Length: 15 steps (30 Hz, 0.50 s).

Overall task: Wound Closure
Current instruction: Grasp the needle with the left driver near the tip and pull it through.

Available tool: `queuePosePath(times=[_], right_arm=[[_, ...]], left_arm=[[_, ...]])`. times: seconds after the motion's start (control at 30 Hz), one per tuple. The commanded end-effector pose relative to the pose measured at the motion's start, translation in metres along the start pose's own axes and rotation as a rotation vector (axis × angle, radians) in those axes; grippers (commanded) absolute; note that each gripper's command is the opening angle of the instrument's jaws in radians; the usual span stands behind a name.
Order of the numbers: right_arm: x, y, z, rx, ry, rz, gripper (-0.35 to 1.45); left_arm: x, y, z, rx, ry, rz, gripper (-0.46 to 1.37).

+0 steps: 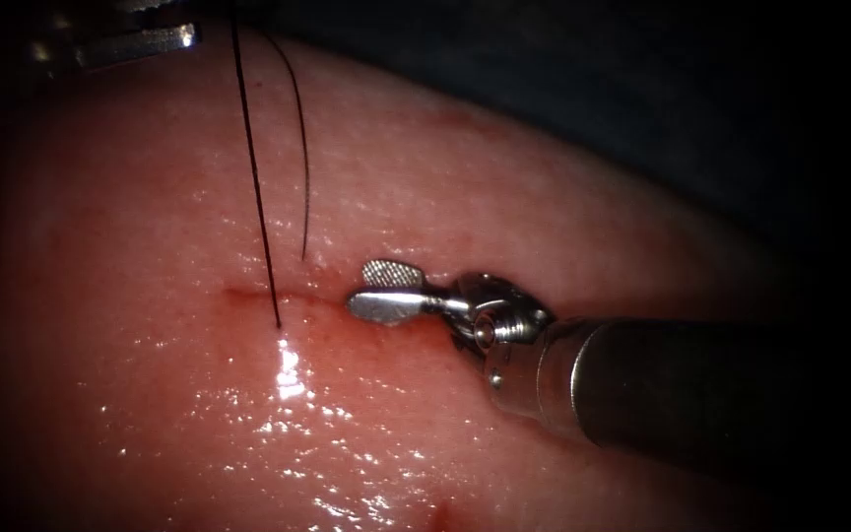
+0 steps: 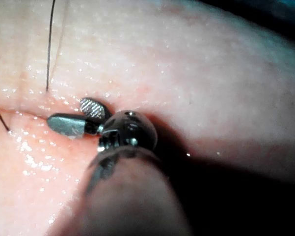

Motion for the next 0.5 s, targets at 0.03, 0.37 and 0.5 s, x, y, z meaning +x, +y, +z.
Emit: queuePosePath(times=[0.03,0.37,0.5], right_arm=[[0.0000,0.0000,0.0000,0.000,0.000,0.000,0.57],[0.0000,-0.0001,-0.0001,0.000,0.000,0.000,0.57],[0.0000,-0.0001,-0.0001,0.000,-0.001,0.000,0.57]], left_arm=[[-0.0002,0.0003,0.0000,-0.002,0.000,0.004,-0.35],[-0.0017,0.0019,-0.0006,-0.006,0.001,0.019,-0.35],[-0.0018,0.0018,-0.0006,-0.006,-0.001,0.013,-0.35]])
